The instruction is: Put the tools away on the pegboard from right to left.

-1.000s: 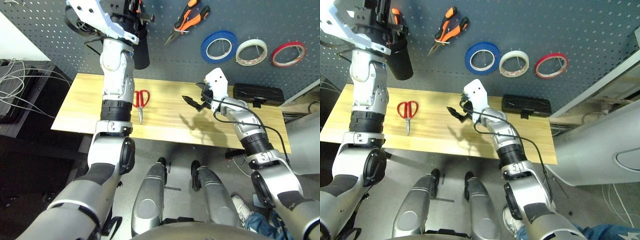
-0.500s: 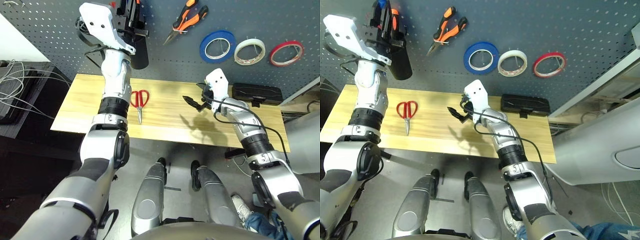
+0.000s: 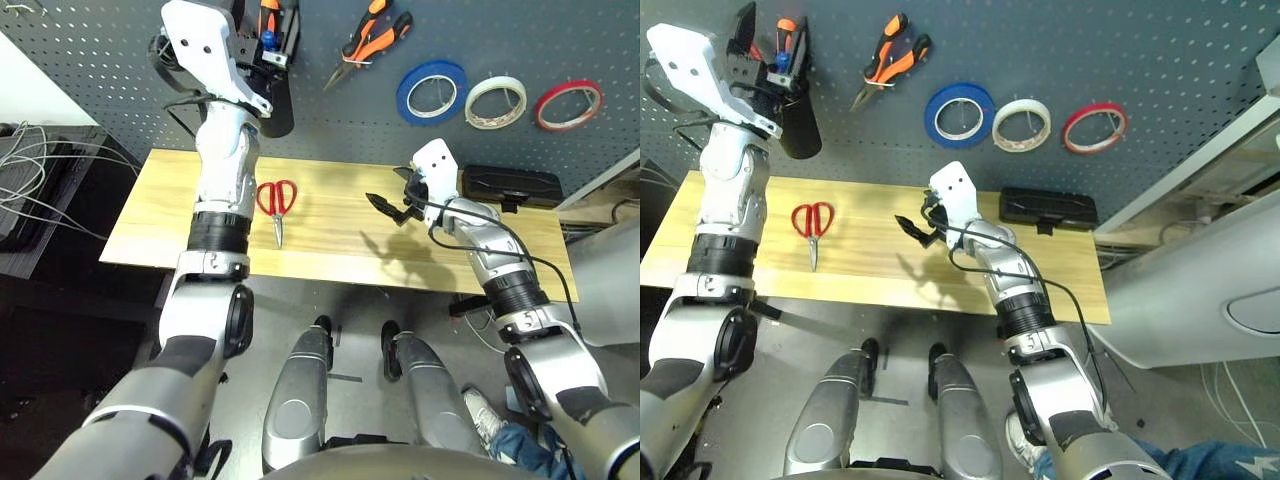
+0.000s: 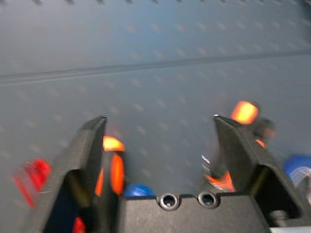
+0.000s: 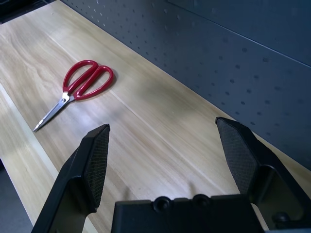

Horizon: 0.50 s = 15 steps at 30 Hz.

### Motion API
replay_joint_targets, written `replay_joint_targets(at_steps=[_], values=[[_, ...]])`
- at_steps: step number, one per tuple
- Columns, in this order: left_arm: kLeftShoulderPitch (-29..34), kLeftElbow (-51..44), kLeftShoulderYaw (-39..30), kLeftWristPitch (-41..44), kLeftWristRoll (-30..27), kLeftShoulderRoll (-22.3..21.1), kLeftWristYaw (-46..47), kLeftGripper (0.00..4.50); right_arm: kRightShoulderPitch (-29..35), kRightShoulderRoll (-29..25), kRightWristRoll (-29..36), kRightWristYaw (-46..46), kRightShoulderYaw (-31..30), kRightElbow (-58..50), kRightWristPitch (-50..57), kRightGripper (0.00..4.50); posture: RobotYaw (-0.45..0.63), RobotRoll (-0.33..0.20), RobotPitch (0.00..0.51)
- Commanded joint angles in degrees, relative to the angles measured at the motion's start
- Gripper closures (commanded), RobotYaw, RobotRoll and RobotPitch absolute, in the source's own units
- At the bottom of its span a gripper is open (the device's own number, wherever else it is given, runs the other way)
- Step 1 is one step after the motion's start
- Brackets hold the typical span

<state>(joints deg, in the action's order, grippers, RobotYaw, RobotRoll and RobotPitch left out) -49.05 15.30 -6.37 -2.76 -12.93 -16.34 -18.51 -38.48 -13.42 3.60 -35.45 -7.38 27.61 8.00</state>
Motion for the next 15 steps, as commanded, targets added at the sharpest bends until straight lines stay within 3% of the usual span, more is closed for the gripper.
replay_joint_targets(at_steps=[1, 7, 15], values=[[4.7, -9.0, 3.4, 14.5, -4.0, -2.9, -6.5, 0.02, 1.0, 0.5, 0.9, -0.8, 0.6, -0.4, -1.2, 0.00, 0.10, 0.000, 0.275], [12.4, -16.9, 7.4, 26.4, -5.6, -6.3, -11.8, 0.02, 1.4, 0.5, 1.2, -2.0, 0.4, -0.4, -2.8, 0.00, 0.10, 0.000, 0.281], [18.3, -13.1, 9.7, 27.8, -2.4, -4.1, -10.9, 0.02, 1.7, 0.9, 1.0, -2.1, 0.3, -0.6, -2.7, 0.00, 0.10, 0.000, 0.290]])
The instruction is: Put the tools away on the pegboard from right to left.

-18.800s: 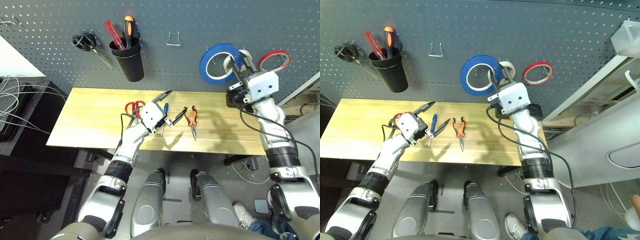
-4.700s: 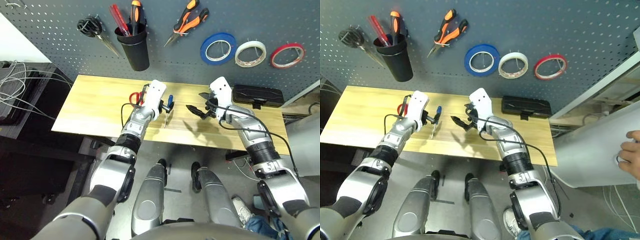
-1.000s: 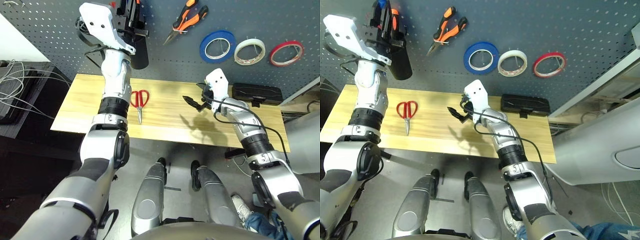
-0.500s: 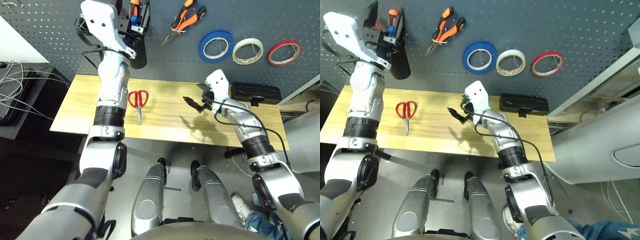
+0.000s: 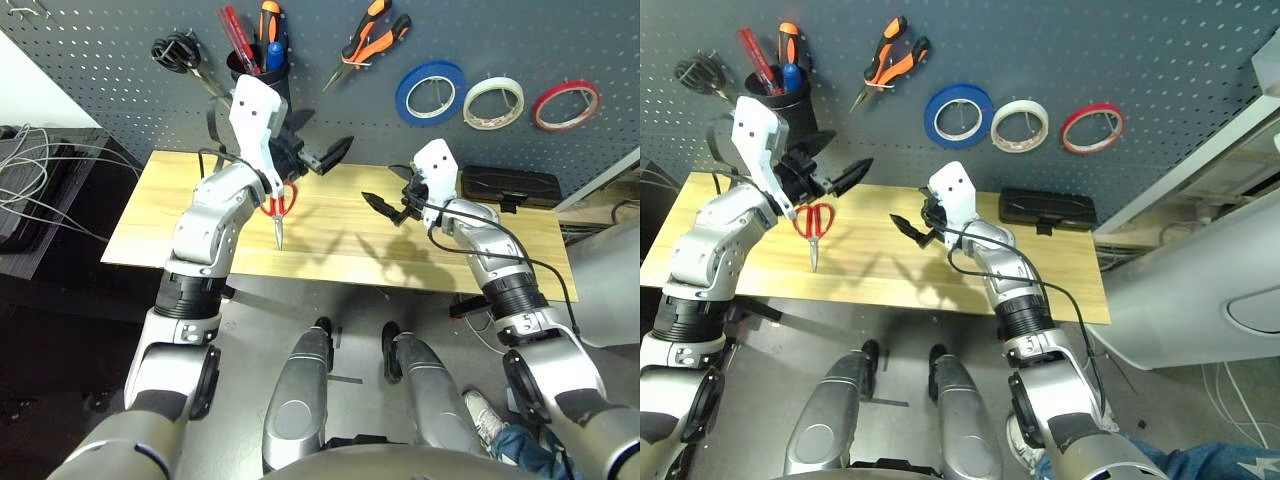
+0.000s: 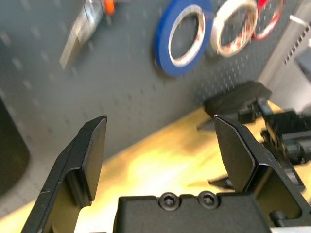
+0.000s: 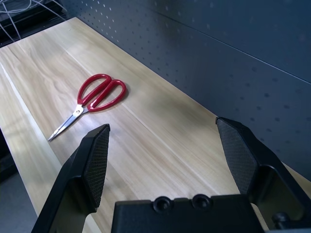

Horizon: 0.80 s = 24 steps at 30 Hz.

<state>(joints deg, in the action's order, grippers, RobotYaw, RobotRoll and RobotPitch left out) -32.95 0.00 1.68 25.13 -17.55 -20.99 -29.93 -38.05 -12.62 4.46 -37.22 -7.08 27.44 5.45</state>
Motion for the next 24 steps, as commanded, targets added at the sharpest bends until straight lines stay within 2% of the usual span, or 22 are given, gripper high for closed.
replay_joint_targets(at_steps=[1, 9, 14, 24], values=[[2.6, 3.2, 1.8, 0.0, 3.0, 0.7, 1.1, 0.02, 1.3, 0.1, 0.2, -0.4, 0.0, -0.5, 0.0, 0.00, 0.09, 0.000, 0.294], [3.5, 17.1, 0.7, -3.7, 9.4, 1.7, 7.4, 0.02, 1.7, 0.8, 0.2, 0.6, -0.2, -1.5, 3.5, 0.00, 0.08, 0.000, 0.318], [2.2, 28.0, -0.7, -10.3, 12.3, 3.0, 12.4, 0.02, 1.8, 2.3, -0.6, 1.8, -1.1, -1.2, 5.8, 0.00, 0.08, 0.000, 0.338], [-2.4, 43.9, -7.2, -21.4, 13.5, 4.4, 23.5, 0.02, 0.7, 7.6, -2.4, 8.0, -1.8, 1.1, 8.2, 0.00, 0.05, 0.000, 0.403]])
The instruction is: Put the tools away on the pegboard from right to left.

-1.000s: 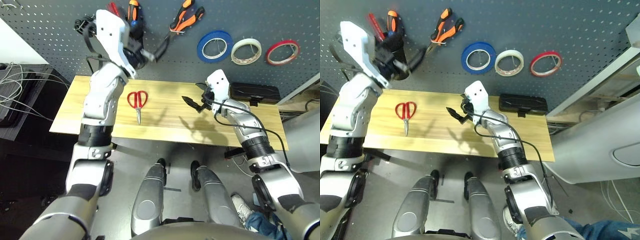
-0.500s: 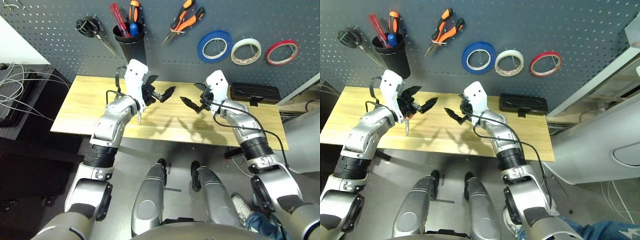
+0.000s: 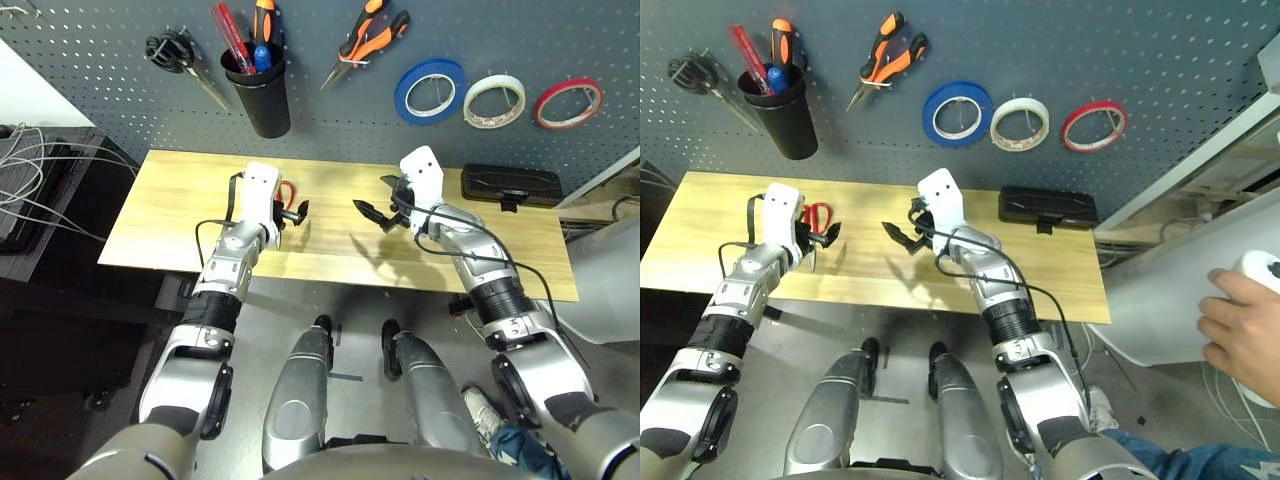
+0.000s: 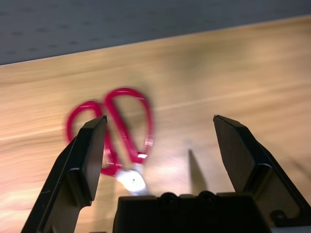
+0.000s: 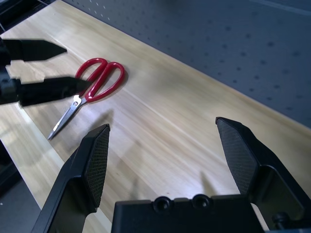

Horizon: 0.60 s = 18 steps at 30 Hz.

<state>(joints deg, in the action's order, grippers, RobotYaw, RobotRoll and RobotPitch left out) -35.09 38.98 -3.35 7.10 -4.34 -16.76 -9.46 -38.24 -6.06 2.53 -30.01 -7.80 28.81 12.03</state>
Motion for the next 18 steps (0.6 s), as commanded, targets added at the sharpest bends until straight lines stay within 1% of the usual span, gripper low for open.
replay_joint_targets(at_steps=[1, 6, 11, 18], values=[[-0.8, 6.3, -3.0, -4.3, 0.2, 0.2, 4.1, 0.02, 1.1, 1.4, -0.5, 1.0, -1.1, -0.9, 2.1, 0.00, 0.05, 0.000, 0.406], [-2.7, 13.6, -6.3, -7.1, -0.2, -0.8, 8.1, 0.02, 1.8, 2.7, -0.5, 2.4, -1.0, -3.1, 4.2, 0.00, 0.03, 0.000, 0.434], [-3.7, 19.7, -6.9, -9.0, 0.5, -1.9, 9.4, 0.02, 1.7, 3.5, -0.1, 3.5, -0.6, -5.4, 6.3, 0.00, 0.01, 0.000, 0.454], [-5.2, 25.3, -8.1, -11.3, 0.2, -2.8, 10.6, 0.02, 2.3, 4.1, 0.8, 4.0, -0.5, -11.4, 10.4, 0.00, -0.02, 0.000, 0.471]])
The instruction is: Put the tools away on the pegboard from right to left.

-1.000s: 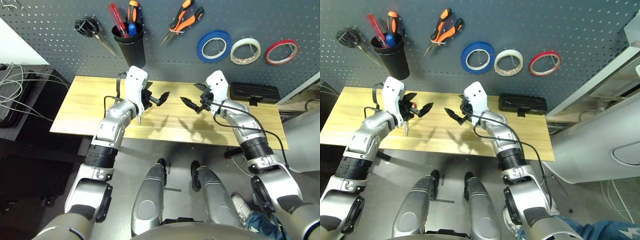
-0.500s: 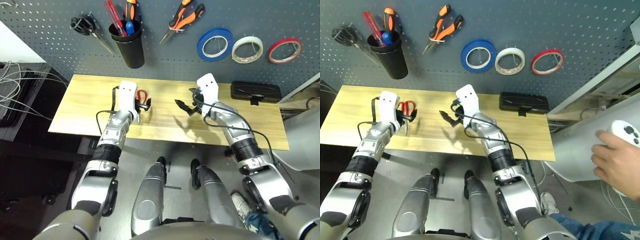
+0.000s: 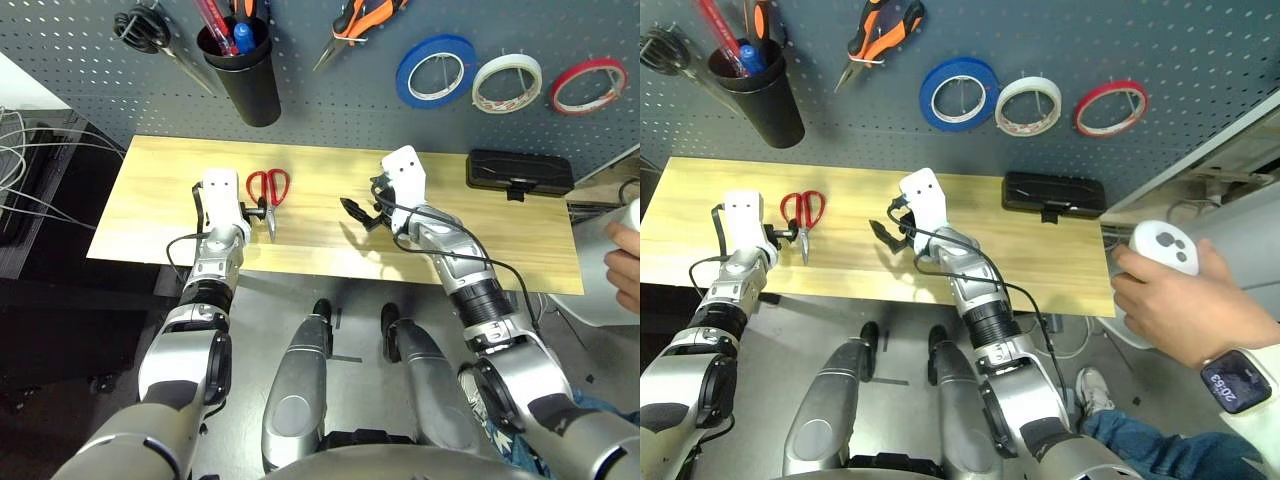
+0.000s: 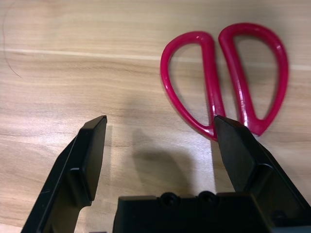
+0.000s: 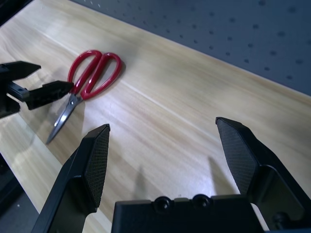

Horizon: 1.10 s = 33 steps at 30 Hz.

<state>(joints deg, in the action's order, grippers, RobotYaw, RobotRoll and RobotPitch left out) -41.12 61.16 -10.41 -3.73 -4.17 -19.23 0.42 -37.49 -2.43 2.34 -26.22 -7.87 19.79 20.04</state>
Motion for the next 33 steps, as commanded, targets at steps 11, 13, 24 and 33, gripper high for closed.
replay_joint_targets(at_steps=[11, 13, 24, 33], values=[[-1.3, 7.4, -1.6, 0.1, 0.4, -1.4, 1.3, 0.02, 5.8, -0.1, 1.1, 0.4, -1.4, -9.7, 7.5, 0.00, -0.05, 0.000, 0.491], [-1.5, 7.9, 0.0, 1.5, 1.6, -1.2, -1.2, 0.43, 5.8, -0.2, 1.2, 0.2, -1.5, -10.4, 8.2, 0.00, -0.05, 0.000, 0.490], [-2.4, 7.7, 1.0, 5.7, 2.5, -0.8, -6.2, 3.97, 4.5, -0.4, 1.8, -1.0, -1.6, -9.5, 5.9, 0.00, -0.03, 0.000, 0.474], [-1.5, 5.0, -0.8, 1.3, 1.6, -1.4, -2.5, 4.49, 2.4, -0.4, 1.7, -2.2, -1.3, -4.8, 0.8, 0.00, 0.02, 0.000, 0.418]])
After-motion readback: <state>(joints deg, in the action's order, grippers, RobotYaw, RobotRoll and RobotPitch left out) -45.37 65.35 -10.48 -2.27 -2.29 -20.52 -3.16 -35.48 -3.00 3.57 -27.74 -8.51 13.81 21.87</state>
